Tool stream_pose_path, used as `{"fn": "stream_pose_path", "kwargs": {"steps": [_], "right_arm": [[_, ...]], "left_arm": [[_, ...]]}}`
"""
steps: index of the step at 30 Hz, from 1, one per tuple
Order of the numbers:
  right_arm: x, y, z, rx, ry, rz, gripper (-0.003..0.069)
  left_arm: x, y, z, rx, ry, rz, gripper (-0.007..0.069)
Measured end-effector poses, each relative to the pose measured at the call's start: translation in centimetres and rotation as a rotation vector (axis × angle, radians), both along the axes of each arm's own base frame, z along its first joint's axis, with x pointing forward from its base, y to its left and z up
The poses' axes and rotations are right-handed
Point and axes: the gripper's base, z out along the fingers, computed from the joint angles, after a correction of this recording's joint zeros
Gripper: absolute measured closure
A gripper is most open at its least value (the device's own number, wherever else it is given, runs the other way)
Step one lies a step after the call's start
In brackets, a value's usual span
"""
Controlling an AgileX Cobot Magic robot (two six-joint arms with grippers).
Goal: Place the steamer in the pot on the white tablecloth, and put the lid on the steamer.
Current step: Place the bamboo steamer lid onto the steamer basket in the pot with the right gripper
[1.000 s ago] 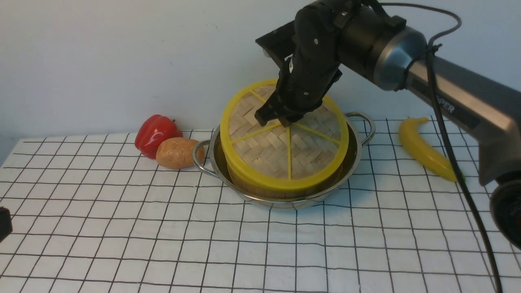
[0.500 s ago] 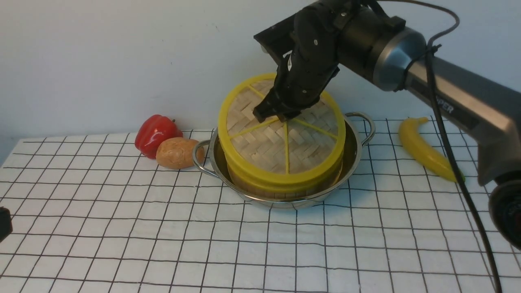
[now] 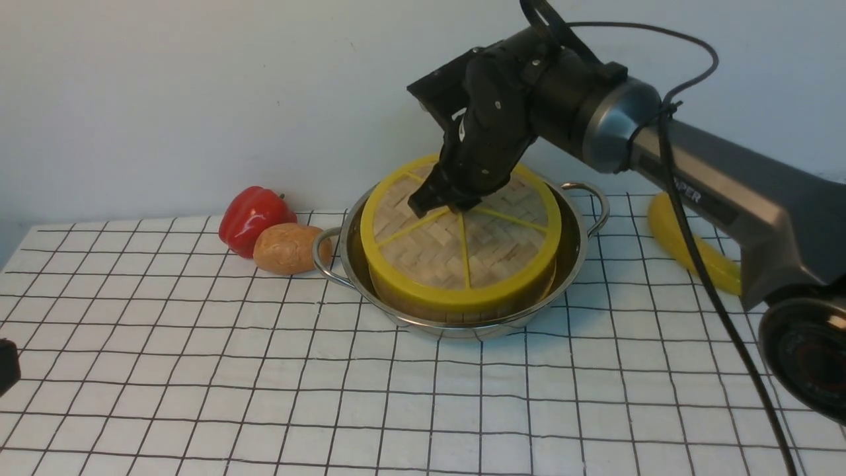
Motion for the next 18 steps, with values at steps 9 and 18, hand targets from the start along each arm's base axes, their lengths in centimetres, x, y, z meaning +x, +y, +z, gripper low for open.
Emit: {"fn": "stream_pose_path", "kwargs": {"steps": [9, 18], "right_arm": [[0.1, 0.04, 0.07, 0.004, -0.013, 0.002, 0.0514], [0.34, 0.08, -0.5, -0.008, -0.02, 0.003, 0.0514]], "left_arm": [[0.0, 0.0, -0.01, 0.0, 0.001, 0.0, 0.055], [0.0, 0.0, -0.01, 0.0, 0.001, 0.0, 0.055]]}}
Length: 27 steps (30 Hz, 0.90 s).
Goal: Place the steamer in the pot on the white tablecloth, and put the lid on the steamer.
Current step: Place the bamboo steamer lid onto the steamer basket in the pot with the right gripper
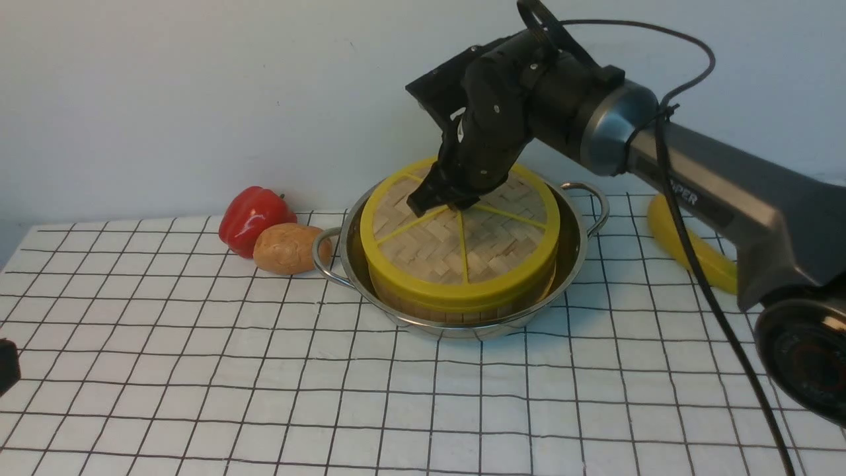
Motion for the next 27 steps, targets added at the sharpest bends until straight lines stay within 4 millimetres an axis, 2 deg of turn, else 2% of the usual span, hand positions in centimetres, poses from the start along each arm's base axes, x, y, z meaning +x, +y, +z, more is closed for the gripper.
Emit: {"fn": "stream_pose_path", "kwargs": {"steps": [20, 24, 27], "right_arm": [[-0.1, 0.0, 0.0, 0.006, 0.013, -0.001, 0.0514], [-0.2, 0.0, 0.3, 0.008, 0.014, -0.002, 0.0472], [-0.5, -0.2, 1.3, 0.016, 0.004, -0.003, 0.0386]], "left_arm": [[0.0, 0.0, -0.1, 0.006, 0.015, 0.0, 0.055], [0.0, 0.0, -0.1, 0.006, 0.015, 0.0, 0.055], [0.0, 0.0, -0.1, 0.006, 0.015, 0.0, 0.055]]}}
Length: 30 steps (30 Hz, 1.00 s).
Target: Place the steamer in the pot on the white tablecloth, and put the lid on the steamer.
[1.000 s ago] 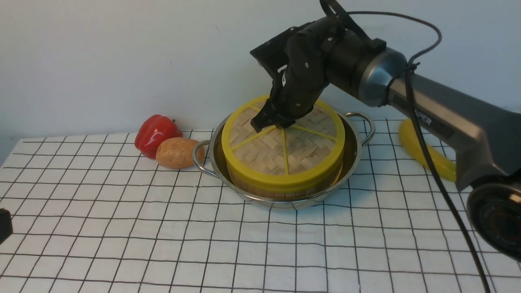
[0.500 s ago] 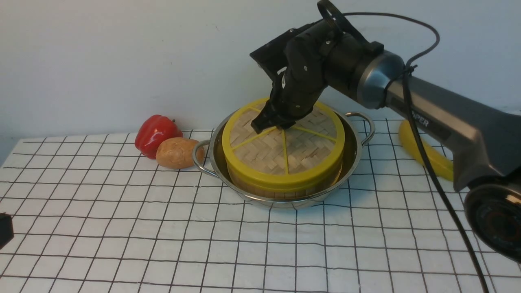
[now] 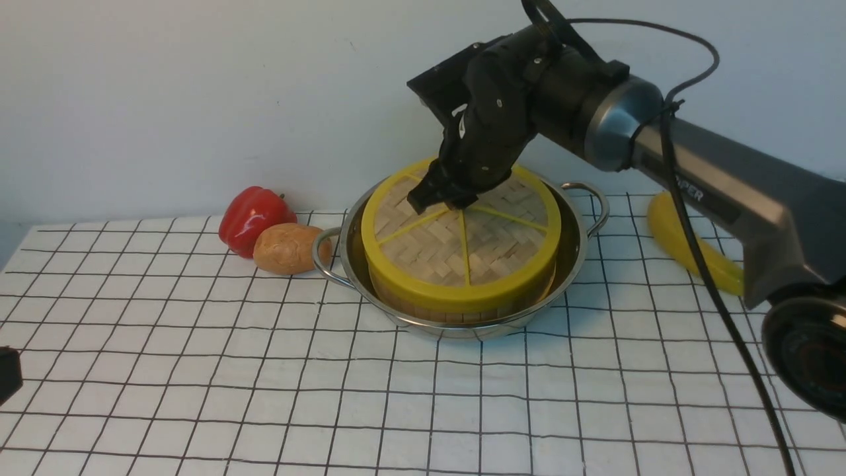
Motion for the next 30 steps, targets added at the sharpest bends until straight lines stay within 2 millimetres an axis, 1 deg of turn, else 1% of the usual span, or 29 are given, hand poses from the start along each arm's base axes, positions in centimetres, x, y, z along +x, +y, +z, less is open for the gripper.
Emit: {"fn": "stream_pose_path", "kwargs": {"steps": [1, 2, 5, 6, 7, 10, 11, 13, 14, 15, 16, 17, 18, 19, 20, 22, 24, 26, 27, 29, 30], "right_arm": [[0.0, 0.0, 0.1, 0.001, -0.001, 0.0, 0.038], [-0.1, -0.1, 0.4, 0.003, -0.004, 0.0, 0.0358], [-0.4, -0.3, 1.6, 0.011, -0.017, -0.002, 0.0267], [-0.4, -0.3, 1.6, 0.011, -0.017, -0.002, 0.0264], [-0.6, -0.4, 2.0, 0.014, -0.017, -0.002, 0.0242], [-1.2, -0.7, 3.0, 0.016, 0.004, -0.006, 0.0216], [-1.5, -0.9, 3.5, 0.014, 0.009, -0.006, 0.0213], [-2.2, -1.4, 5.3, 0.017, -0.003, -0.004, 0.0212], [-2.8, -1.8, 7.0, 0.024, -0.024, -0.003, 0.0212], [-2.9, -1.9, 7.4, 0.025, -0.031, -0.002, 0.0212], [-3.5, -2.3, 8.8, 0.032, -0.051, 0.0, 0.0212], [-4.9, -3.3, 12.2, 0.062, -0.112, 0.002, 0.0212], [-6.3, -4.3, 15.1, 0.096, -0.165, 0.002, 0.0212], [-6.5, -4.4, 15.5, 0.101, -0.174, 0.002, 0.0212], [-8.8, -5.9, 19.4, 0.15, -0.25, 0.002, 0.0215], [-12.0, -8.1, 23.9, 0.211, -0.343, 0.002, 0.0233], [-15.5, -10.4, 27.4, 0.263, -0.424, 0.002, 0.028], [-18.6, -12.5, 29.5, 0.295, -0.475, 0.003, 0.0347], [-19.4, -13.0, 29.9, 0.299, -0.482, 0.004, 0.0383], [-22.5, -15.1, 30.6, 0.307, -0.503, 0.008, 0.0482], [-23.1, -15.5, 30.9, 0.312, -0.512, 0.008, 0.0502]], "left_arm": [[0.0, 0.0, 0.0, 0.0, 0.0, 0.0, 0.055], [0.0, 0.0, 0.0, 0.0, 0.001, 0.0, 0.055], [0.0, 0.0, 0.0, 0.0, 0.001, 0.0, 0.055], [0.0, 0.0, 0.0, 0.0, 0.001, 0.0, 0.055], [0.0, 0.0, 0.0, 0.0, 0.001, 0.0, 0.055], [0.0, 0.0, 0.0, -0.001, 0.001, 0.0, 0.055], [0.0, 0.0, 0.0, -0.001, 0.001, 0.0, 0.055], [0.0, 0.0, 0.0, -0.001, 0.001, 0.0, 0.0548], [0.0, 0.0, 0.0, -0.001, 0.001, 0.0, 0.0543], [0.0, 0.0, 0.0, -0.001, 0.001, 0.0, 0.0542], [0.0, 0.0, 0.0, -0.001, 0.001, 0.0, 0.054], [0.0, 0.0, 0.0, -0.001, 0.001, 0.0, 0.0538], [0.0, 0.0, 0.0, -0.001, 0.001, 0.0, 0.0533], [0.0, 0.0, 0.0, -0.001, 0.001, 0.0, 0.0533], [0.0, 0.0, 0.0, -0.001, 0.001, 0.0, 0.0529], [0.0, 0.0, 0.1, -0.004, -0.01, 0.0, 0.0529], [0.1, 0.0, 0.3, -0.007, -0.034, 0.001, 0.0529], [0.2, 0.0, 0.5, -0.01, -0.06, 0.004, 0.0529], [0.2, 0.0, 0.7, -0.013, -0.077, 0.006, 0.0529], [0.3, 0.0, 0.9, -0.015, -0.107, 0.009, 0.0528], [0.3, 0.0, 0.9, -0.015, -0.11, 0.009, 0.0528]]}}
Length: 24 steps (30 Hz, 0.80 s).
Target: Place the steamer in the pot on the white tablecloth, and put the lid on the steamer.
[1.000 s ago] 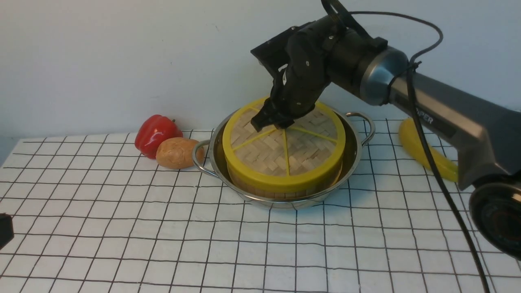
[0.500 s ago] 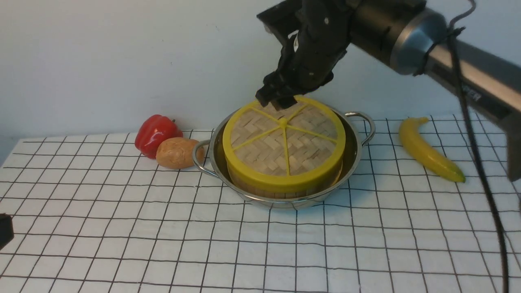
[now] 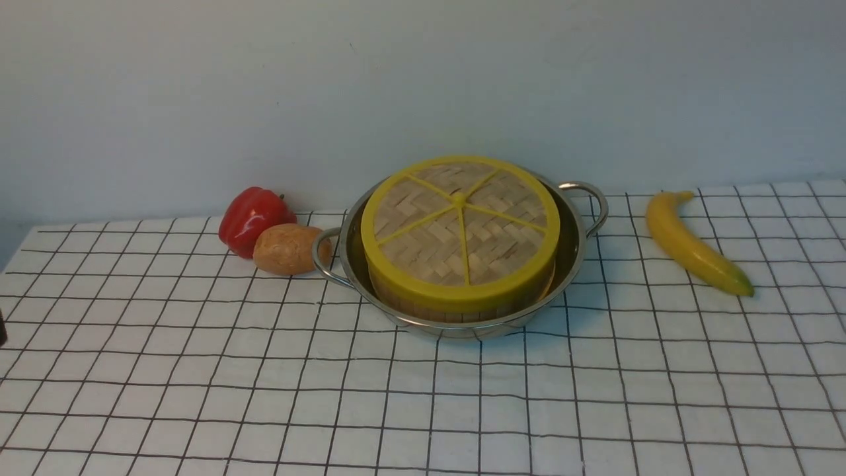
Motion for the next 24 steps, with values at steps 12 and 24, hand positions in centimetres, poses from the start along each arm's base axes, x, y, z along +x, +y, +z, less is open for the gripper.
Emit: {"fn": "stream_pose_path", "kwargs": {"steps": [12, 24], "right_arm": [[-7.7, -4.5, -13.8, 0.035, 0.05, 0.036, 0.0674], [-9.4, -5.3, -24.0, 0.181, 0.006, 0.046, 0.0665]], "left_arm": [[0.1, 0.0, 0.4, -0.008, -0.043, 0.001, 0.0508], [0.1, 0.0, 0.4, -0.012, -0.041, -0.002, 0.0486]]}}
